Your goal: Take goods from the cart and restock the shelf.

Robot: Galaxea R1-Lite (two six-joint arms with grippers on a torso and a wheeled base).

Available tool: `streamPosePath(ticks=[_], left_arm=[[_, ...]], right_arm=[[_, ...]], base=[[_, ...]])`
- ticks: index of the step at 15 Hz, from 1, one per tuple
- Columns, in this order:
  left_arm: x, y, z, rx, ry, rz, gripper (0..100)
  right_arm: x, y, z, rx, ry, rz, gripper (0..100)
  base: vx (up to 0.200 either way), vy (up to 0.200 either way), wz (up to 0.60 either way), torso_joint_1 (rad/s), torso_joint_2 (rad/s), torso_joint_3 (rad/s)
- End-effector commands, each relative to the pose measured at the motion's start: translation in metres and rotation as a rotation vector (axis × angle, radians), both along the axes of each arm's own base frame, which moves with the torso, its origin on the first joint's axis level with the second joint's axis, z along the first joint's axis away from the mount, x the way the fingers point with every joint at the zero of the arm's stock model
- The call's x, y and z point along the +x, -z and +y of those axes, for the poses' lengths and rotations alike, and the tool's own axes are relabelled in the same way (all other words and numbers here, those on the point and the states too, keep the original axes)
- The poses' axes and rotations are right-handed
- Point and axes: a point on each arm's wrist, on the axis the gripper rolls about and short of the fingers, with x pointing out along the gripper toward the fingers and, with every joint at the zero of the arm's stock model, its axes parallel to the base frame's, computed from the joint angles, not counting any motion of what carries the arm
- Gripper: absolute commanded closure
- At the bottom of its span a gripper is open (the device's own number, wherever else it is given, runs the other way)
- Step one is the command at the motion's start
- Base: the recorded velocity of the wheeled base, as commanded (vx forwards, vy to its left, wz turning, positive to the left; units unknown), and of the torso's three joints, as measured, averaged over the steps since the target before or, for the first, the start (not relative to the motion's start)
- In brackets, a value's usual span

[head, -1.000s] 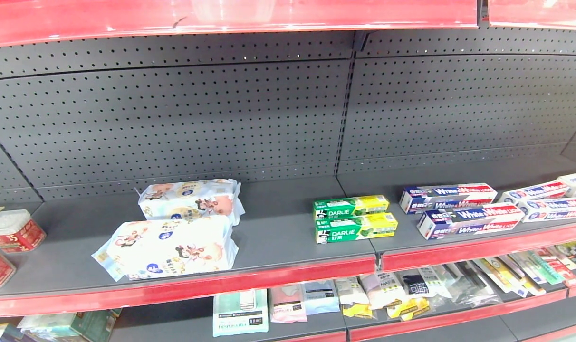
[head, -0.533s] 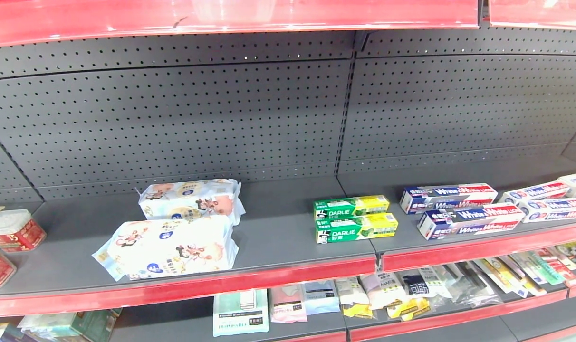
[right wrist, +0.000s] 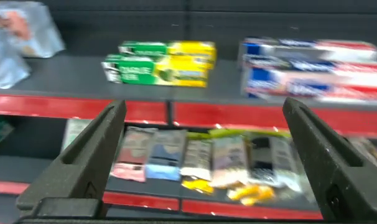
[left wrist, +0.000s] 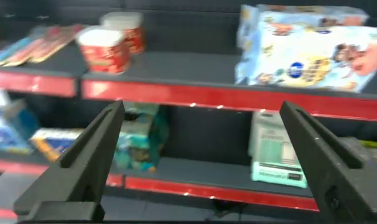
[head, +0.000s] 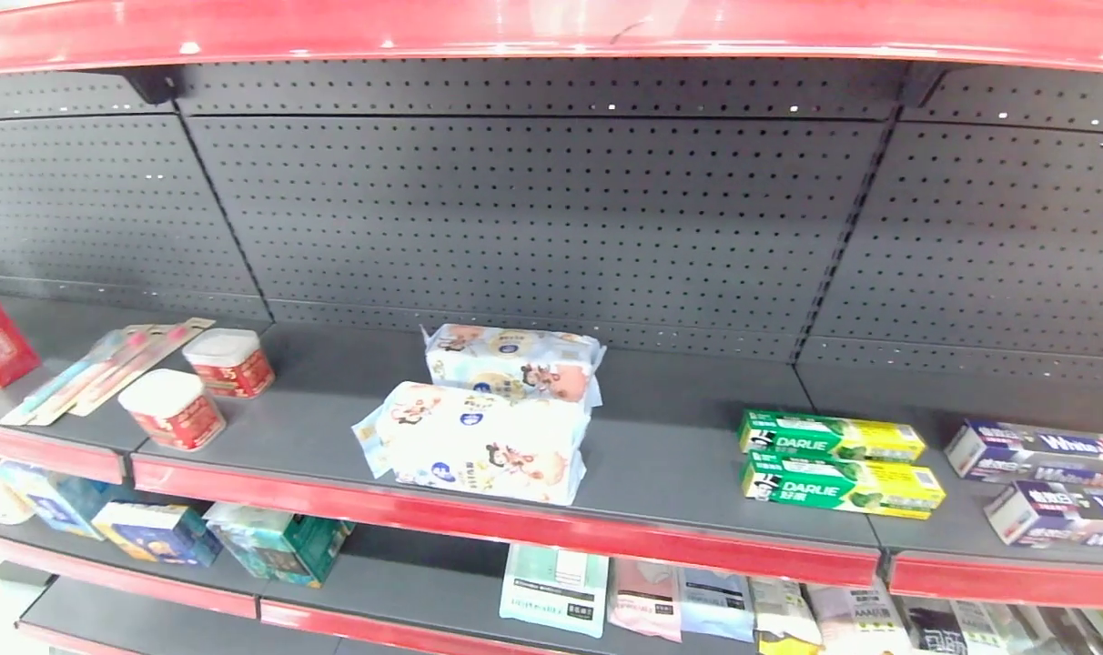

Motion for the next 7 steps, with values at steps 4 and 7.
streamPosePath(ticks=[4, 7], left_arm=[[0.0000, 0.0000, 0.0000, 0.000, 0.000, 0.000, 0], [0.0000, 0.0000, 0.0000, 0.000, 0.000, 0.000, 0]], right_arm=[[0.0001, 0.0000, 0.0000, 0.000, 0.001, 0.001, 0], [0.0002, 0.0004, 0.0000, -0.001, 0.000, 0.003, 0]], base=[[0.000, 0.000, 0.00, 0.000, 0.00, 0.000], [0.000, 0.000, 0.00, 0.000, 0.00, 0.000]])
